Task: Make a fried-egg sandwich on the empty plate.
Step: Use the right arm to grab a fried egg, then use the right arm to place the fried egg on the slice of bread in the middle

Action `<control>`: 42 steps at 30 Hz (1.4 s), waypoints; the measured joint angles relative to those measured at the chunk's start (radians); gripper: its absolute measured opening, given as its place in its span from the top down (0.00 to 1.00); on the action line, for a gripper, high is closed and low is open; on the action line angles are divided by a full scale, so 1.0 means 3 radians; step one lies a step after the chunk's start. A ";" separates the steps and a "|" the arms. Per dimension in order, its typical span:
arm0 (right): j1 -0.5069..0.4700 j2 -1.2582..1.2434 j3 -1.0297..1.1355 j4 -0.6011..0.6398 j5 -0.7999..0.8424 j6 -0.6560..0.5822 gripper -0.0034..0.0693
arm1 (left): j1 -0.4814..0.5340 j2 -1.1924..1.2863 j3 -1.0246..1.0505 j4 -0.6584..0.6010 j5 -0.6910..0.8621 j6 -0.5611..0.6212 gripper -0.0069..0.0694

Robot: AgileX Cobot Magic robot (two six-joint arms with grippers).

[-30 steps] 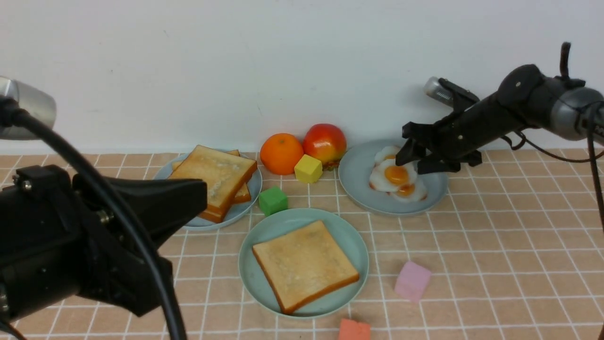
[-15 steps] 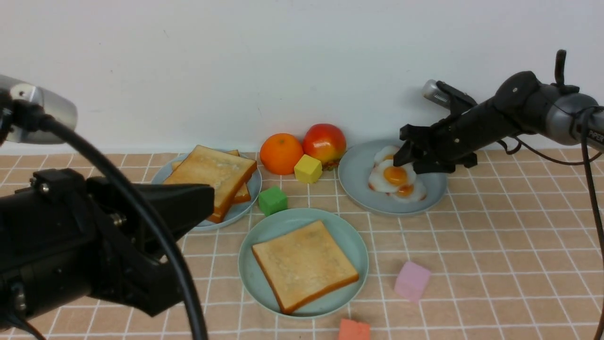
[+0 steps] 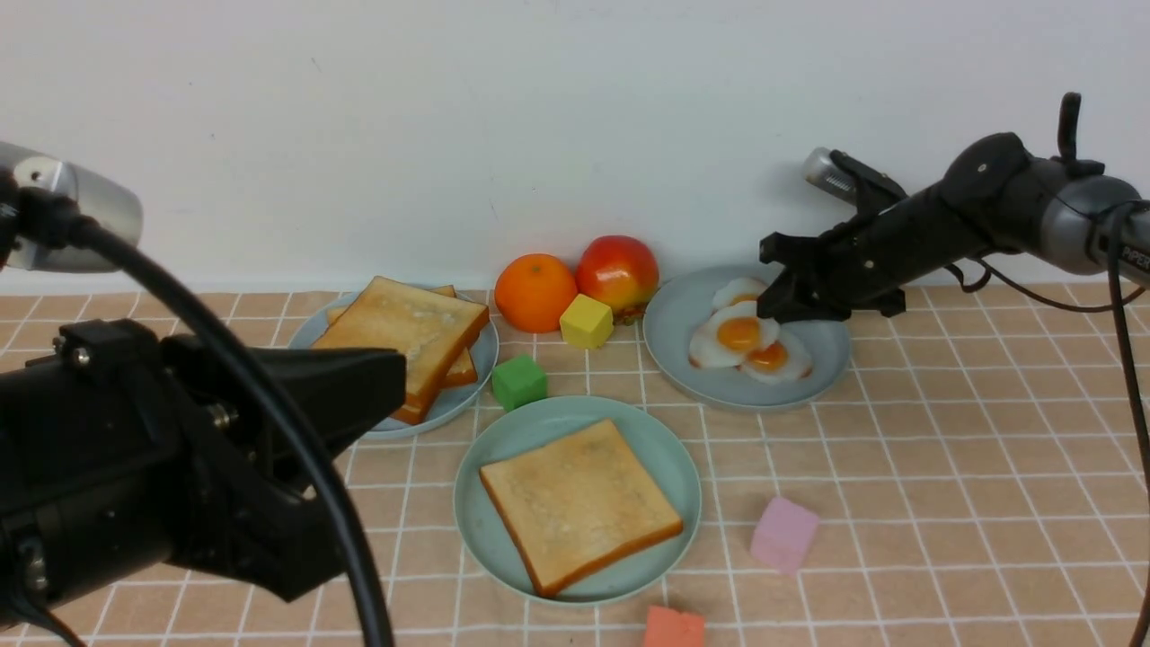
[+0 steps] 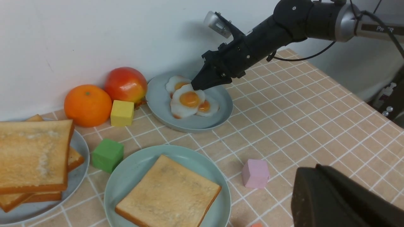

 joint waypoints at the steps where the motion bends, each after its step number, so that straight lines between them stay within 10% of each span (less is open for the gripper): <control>1: 0.0000 -0.0004 -0.0003 0.0001 0.0020 -0.0003 0.83 | 0.0000 0.0000 0.0000 0.0000 0.0000 0.0000 0.92; 19: 0.0288 -0.1300 0.0679 0.0164 0.1081 -0.0336 0.86 | 0.0000 0.0000 0.0000 0.0454 0.0877 0.0000 0.90; 27: 0.1031 -0.1511 0.1579 0.0409 0.0489 -0.0517 0.86 | 0.0000 0.0000 0.0000 0.0499 0.0982 0.0000 0.90; 42: 0.1095 -0.1014 0.1613 0.0680 -0.0050 -0.0363 0.81 | 0.0000 0.0000 0.0000 0.0507 0.0985 0.0000 0.89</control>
